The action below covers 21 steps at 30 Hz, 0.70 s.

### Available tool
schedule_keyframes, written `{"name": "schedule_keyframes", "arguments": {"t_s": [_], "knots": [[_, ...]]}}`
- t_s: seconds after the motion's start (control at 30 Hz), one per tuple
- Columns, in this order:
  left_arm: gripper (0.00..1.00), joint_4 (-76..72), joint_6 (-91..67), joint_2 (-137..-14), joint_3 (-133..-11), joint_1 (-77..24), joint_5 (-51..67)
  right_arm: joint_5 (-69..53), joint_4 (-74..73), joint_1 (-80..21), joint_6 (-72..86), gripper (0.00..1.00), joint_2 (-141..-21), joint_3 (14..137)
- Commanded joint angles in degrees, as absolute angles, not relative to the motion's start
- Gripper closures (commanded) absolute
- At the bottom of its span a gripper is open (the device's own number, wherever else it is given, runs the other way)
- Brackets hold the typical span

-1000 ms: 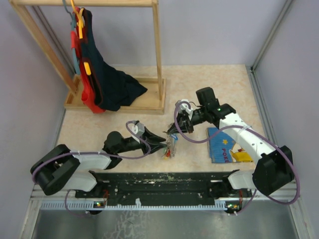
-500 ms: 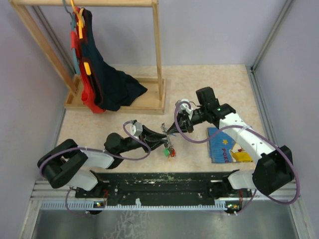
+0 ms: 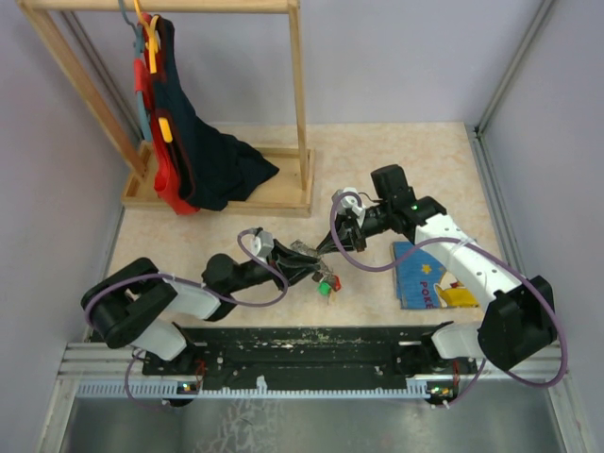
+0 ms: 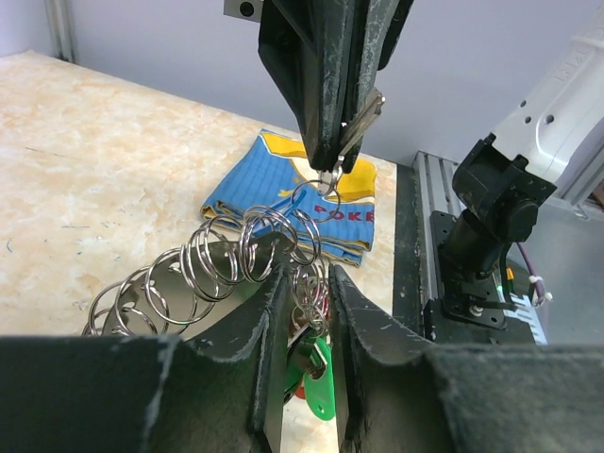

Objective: Remove the keys from the keyring

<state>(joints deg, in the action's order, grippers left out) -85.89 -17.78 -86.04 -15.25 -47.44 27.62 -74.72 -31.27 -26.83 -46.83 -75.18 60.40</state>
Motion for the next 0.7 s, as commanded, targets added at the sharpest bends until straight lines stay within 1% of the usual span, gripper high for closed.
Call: {"name": "schedule_keyframes", "arguments": {"t_s": [0.0,0.33,0.5,0.67], "knots": [[0.72,-90.7,-18.7,-86.5,-16.0,-48.2,24.4,-78.9,-28.4,-26.5,-46.9,1.0,-75.1,60.8],[0.76,-90.7,-18.3,-86.1,-15.4,-49.6,19.8,-78.9,-28.3,-26.5,-46.9,1.0,-75.1,60.7],[0.8,-90.7,-18.1,-85.8,-15.1,-50.0,18.8,-78.8,-28.2,-26.5,-47.0,1.0,-75.2,60.7],[0.8,-90.6,-17.9,-85.5,-14.9,-50.0,18.4,-78.7,-28.1,-26.5,-46.9,1.0,-75.2,60.7]]}}
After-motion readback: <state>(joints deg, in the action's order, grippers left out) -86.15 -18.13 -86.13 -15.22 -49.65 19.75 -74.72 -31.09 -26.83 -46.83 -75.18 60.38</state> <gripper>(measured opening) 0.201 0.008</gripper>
